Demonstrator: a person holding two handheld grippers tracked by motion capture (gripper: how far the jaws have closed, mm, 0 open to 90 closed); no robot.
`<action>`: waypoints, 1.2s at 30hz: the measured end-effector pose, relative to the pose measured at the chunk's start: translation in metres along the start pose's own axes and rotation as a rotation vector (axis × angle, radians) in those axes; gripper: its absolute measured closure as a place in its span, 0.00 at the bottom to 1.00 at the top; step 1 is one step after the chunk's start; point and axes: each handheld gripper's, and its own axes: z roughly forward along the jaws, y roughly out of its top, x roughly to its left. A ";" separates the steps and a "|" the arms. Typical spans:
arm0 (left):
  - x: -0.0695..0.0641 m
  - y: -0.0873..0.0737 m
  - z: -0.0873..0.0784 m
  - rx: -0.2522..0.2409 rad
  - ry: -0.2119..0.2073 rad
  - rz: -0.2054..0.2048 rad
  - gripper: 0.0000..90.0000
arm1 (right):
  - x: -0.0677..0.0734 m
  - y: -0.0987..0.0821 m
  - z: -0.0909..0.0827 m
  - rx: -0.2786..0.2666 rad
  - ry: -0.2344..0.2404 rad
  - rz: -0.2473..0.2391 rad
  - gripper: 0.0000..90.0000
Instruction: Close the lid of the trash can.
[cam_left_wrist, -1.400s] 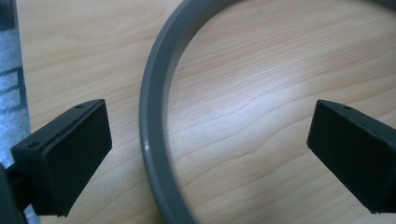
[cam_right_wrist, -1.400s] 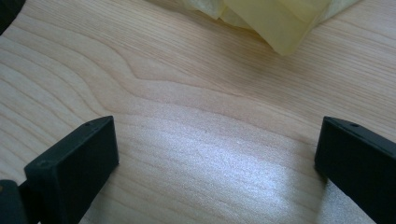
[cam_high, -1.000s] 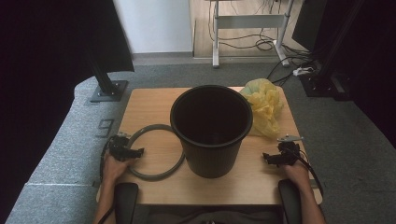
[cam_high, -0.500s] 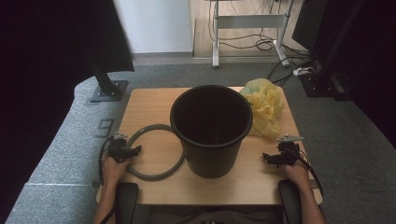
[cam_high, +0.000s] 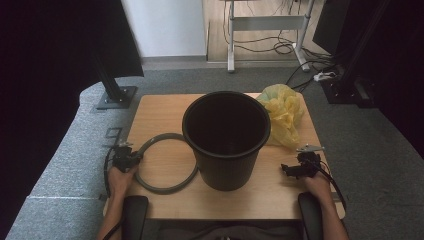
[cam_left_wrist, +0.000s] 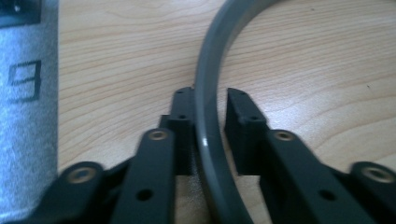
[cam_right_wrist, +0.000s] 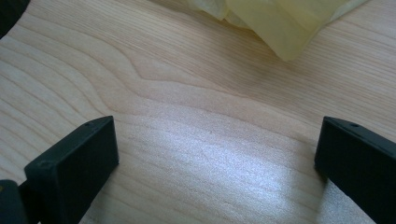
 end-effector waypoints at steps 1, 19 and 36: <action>0.001 0.001 0.000 0.003 -0.005 -0.012 0.85 | 0.000 0.000 0.000 0.000 0.000 0.000 0.00; 0.017 0.008 -0.010 0.010 -0.109 -0.110 0.88 | 0.001 -0.001 0.000 -0.001 0.005 -0.009 0.00; 0.027 0.035 -0.049 0.024 -0.169 -0.091 0.88 | 0.001 -0.001 -0.001 -0.001 0.013 -0.014 0.00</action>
